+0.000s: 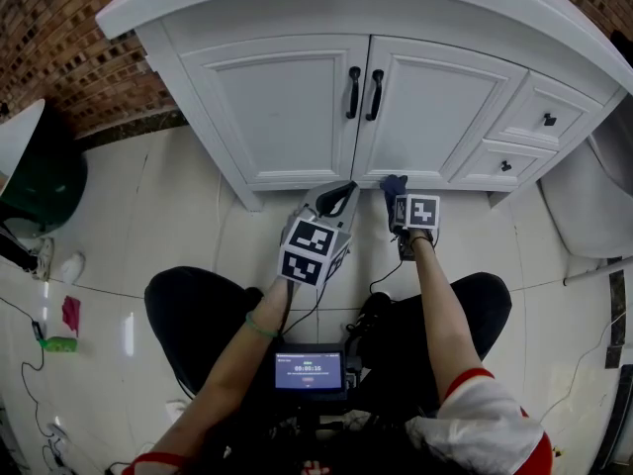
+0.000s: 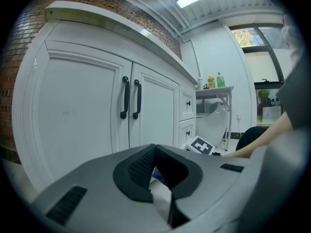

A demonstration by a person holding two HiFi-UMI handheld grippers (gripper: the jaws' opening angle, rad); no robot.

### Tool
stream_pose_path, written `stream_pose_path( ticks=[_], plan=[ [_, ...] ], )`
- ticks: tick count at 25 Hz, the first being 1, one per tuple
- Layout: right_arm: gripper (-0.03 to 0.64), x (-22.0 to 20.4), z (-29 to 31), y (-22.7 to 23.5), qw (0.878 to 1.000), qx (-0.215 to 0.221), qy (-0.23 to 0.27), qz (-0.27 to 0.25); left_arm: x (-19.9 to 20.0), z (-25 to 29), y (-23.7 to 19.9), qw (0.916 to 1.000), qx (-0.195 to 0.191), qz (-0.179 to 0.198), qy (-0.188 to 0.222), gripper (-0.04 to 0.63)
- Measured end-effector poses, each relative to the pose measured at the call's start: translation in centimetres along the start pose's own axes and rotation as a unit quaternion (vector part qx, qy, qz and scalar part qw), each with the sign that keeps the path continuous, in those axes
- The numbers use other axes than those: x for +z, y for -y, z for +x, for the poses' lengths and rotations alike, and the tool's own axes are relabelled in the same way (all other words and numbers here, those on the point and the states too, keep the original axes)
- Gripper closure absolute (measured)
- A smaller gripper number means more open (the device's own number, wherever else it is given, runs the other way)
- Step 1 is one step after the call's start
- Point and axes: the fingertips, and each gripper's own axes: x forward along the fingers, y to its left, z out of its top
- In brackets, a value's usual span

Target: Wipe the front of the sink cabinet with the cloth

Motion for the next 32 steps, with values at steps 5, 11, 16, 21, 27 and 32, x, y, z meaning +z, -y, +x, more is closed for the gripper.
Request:
stream_pose_path(
  ticks=[5,11,16,21,27,32],
  plan=[
    [0.555,3.2,-3.4,1.3,0.997,-0.005,0.061,0.040,0.0,0.1,0.0,1.0000,0.001,0.000,0.000,0.575],
    [0.555,14.4,-14.0,0.7,0.976,0.015,0.217,0.001,1.4,0.2,1.0,0.9999,-0.004,0.006,0.013,0.575],
    [0.555,22.1,-23.3,-0.8,0.946,0.022,0.320,-0.052,2.5,0.0,2.3,0.9996,-0.010,0.016,0.021,0.575],
    [0.555,26.9,-30.2,-1.6,0.918,0.015,0.385,-0.090,3.4,-0.1,3.7,0.9993,-0.016,0.023,0.026,0.575],
    [0.555,28.7,-31.7,-0.4,0.914,-0.013,0.392,-0.106,4.0,-0.2,4.9,0.9989,-0.023,0.027,0.030,0.575],
    [0.555,25.3,-27.6,1.2,0.935,-0.024,0.339,-0.097,3.7,-0.3,5.0,0.9990,-0.023,0.026,0.026,0.575]
  ],
)
